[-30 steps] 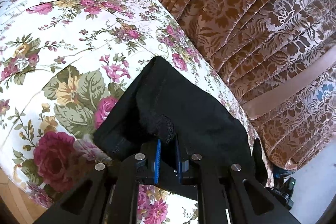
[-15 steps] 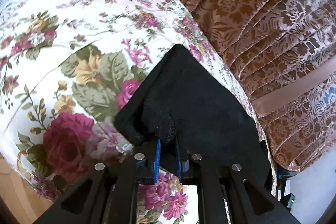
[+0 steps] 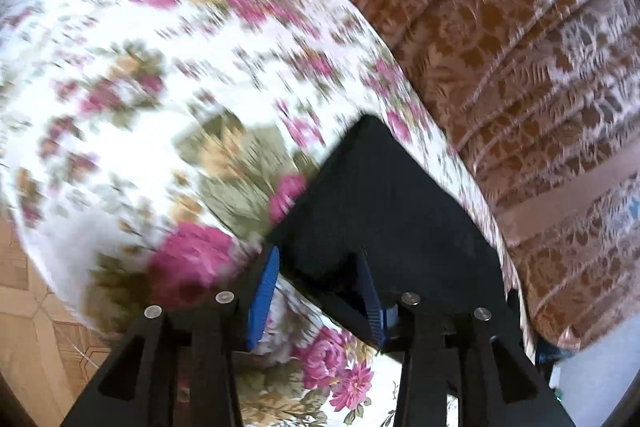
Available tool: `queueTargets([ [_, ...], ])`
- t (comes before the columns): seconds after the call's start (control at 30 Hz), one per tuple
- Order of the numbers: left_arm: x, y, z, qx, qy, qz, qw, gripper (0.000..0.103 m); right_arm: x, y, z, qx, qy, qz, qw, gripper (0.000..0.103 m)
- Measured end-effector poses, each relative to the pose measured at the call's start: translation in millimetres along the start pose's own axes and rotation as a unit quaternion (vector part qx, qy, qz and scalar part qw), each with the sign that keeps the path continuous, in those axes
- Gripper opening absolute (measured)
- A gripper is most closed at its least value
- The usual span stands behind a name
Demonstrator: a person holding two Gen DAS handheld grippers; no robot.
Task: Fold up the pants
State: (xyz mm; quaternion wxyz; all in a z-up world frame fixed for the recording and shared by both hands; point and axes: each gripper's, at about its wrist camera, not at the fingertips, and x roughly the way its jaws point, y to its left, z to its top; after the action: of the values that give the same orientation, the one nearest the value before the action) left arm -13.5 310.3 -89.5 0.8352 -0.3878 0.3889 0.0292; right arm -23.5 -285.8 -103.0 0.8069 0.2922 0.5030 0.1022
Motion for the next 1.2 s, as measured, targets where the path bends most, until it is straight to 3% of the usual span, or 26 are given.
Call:
queueTargets([
  [0.17, -32, 0, 14, -0.006, -0.053, 0.012, 0.9985, 0.04, -10, -1, 2, 0.003, 0.002, 0.008, 1.0, 0.031],
  [0.27, -33, -25, 12, 0.038, -0.059, 0.003, 0.9976, 0.04, -20, -2, -1, 0.0, -0.002, 0.002, 1.0, 0.033],
  [0.43, 7, -95, -20, 0.152, -0.013, -0.004, 0.9882, 0.04, -46, -5, -1, -0.005, -0.023, -0.012, 1.0, 0.038],
  [0.53, 36, -135, -51, 0.218, 0.02, -0.022, 0.9755, 0.04, -65, -4, 7, -0.018, -0.048, -0.04, 0.998, 0.038],
  [0.73, 83, -193, -109, 0.299, 0.091, -0.056, 0.9482, 0.04, -88, -3, 68, -0.023, -0.105, -0.1, 0.989, 0.039],
  [0.87, 97, -208, -131, 0.327, 0.119, -0.058, 0.9359, 0.04, -72, -5, 134, -0.01, -0.107, -0.137, 0.985, 0.045],
  [1.03, 103, -204, -134, 0.325, 0.132, -0.062, 0.9345, 0.04, -22, -12, 216, 0.0, -0.071, -0.203, 0.977, 0.047],
  [1.2, 107, -197, -132, 0.316, 0.141, -0.071, 0.9357, 0.041, 33, -25, 257, 0.013, -0.027, -0.26, 0.965, 0.048],
])
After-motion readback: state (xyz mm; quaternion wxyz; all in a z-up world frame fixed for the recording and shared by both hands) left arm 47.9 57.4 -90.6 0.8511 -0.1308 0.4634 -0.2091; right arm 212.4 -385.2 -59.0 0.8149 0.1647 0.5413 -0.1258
